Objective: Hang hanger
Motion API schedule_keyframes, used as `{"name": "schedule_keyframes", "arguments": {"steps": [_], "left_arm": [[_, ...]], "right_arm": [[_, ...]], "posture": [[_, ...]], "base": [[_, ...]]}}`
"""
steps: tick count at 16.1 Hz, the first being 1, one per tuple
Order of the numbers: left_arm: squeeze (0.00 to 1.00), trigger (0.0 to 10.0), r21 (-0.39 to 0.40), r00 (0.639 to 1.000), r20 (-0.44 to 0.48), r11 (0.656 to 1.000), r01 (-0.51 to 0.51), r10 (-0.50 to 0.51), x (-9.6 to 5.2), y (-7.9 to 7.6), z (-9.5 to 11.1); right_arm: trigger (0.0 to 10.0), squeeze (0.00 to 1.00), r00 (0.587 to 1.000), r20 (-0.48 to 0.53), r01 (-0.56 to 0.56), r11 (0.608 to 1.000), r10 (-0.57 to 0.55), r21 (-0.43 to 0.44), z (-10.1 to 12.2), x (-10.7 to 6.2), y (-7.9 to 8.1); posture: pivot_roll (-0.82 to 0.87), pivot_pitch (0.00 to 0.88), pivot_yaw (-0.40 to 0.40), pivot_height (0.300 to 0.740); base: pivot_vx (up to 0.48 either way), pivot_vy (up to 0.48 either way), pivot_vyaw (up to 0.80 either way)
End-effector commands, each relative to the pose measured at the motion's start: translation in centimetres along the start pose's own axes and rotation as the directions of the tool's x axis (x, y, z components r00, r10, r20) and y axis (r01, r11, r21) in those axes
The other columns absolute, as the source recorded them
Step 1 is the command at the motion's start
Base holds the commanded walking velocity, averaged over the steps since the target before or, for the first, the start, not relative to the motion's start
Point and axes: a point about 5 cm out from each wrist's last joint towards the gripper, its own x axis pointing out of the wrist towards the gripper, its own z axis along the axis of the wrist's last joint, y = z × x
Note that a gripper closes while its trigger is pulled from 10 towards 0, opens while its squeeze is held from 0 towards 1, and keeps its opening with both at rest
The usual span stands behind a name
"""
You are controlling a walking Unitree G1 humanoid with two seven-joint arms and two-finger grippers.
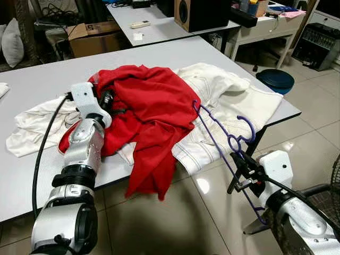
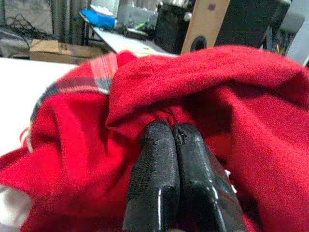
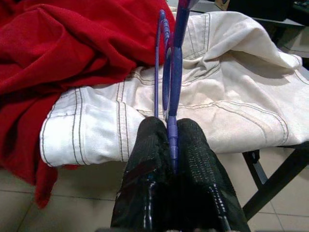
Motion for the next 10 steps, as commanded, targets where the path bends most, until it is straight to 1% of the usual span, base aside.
{"name": "schedule_keyframes", "arguments": {"steps": [1, 2, 3, 4, 5, 7, 8, 9, 10], "left_arm": [[0.00, 0.0, -0.006, 0.997, 0.081, 1.000, 0.022, -0.021, 0.9, -0.5, 2.3], [0.00, 0.0, -0.011, 0.992, 0.122, 0.999, 0.043, -0.041, 1.5, -1.0, 3.7], [0.00, 0.0, -0.019, 0.976, 0.200, 0.995, 0.096, -0.090, 2.5, -2.2, 6.3], [0.00, 0.0, -0.019, 0.976, 0.200, 0.995, 0.096, -0.090, 2.5, -2.2, 6.3], [0.00, 0.0, -0.024, 0.929, 0.322, 0.980, 0.199, -0.180, 3.2, -4.4, 10.1], [0.00, 0.0, -0.015, 0.854, 0.433, 0.945, 0.326, -0.288, 3.0, -6.7, 13.4], [0.00, 0.0, -0.012, 0.826, 0.462, 0.929, 0.369, -0.322, 2.8, -7.4, 14.3], [0.00, 0.0, 0.005, 0.742, 0.508, 0.863, 0.506, -0.438, 2.1, -9.8, 15.7], [0.00, 0.0, 0.018, 0.688, 0.501, 0.801, 0.598, -0.525, 1.5, -11.5, 15.7]], "right_arm": [[10.0, 0.00, 1.000, 0.011, 0.025, 1.000, -0.025, -0.007, 0.1, 0.3, -0.4], [10.0, 0.00, 0.999, 0.013, 0.033, 0.999, -0.033, -0.009, 0.1, 0.4, -0.5], [10.0, 0.00, 0.999, 0.016, 0.045, 0.999, -0.045, -0.013, 0.2, 0.5, -0.6], [10.0, 0.00, 0.999, 0.016, 0.045, 0.999, -0.045, -0.013, 0.2, 0.5, -0.6], [10.0, 0.00, 0.998, 0.020, 0.062, 0.998, -0.062, -0.011, 0.2, 0.5, -0.7], [10.0, 0.00, 0.996, 0.025, 0.085, 0.996, -0.084, -0.008, 0.2, 0.3, -0.9], [10.0, 0.00, 0.995, 0.027, 0.093, 0.996, -0.093, -0.006, 0.2, 0.3, -0.9], [10.0, 0.00, 0.993, 0.035, 0.114, 0.993, -0.114, 0.001, 0.2, 0.2, -1.1], [10.0, 0.00, 0.991, 0.040, 0.126, 0.992, -0.126, 0.005, 0.3, 0.2, -1.2]], "posture": [[-0.15, 0.000, 0.085, 0.740], [-0.16, 0.000, 0.088, 0.740], [-0.16, 0.000, 0.094, 0.740], [-0.16, 0.000, 0.094, 0.740], [-0.17, 0.000, 0.105, 0.740], [-0.17, 0.000, 0.115, 0.740], [-0.17, 0.000, 0.115, 0.740], [-0.17, 0.000, 0.115, 0.740], [-0.16, 0.000, 0.112, 0.740]], "base": [[0.000, 0.000, 0.00], [0.000, 0.000, 0.00], [0.000, 0.000, 0.00], [0.000, 0.000, 0.00], [0.000, 0.000, 0.00], [0.000, 0.000, 0.00], [0.000, 0.000, 0.00], [0.000, 0.000, 0.00], [0.000, 0.000, 0.00]]}}
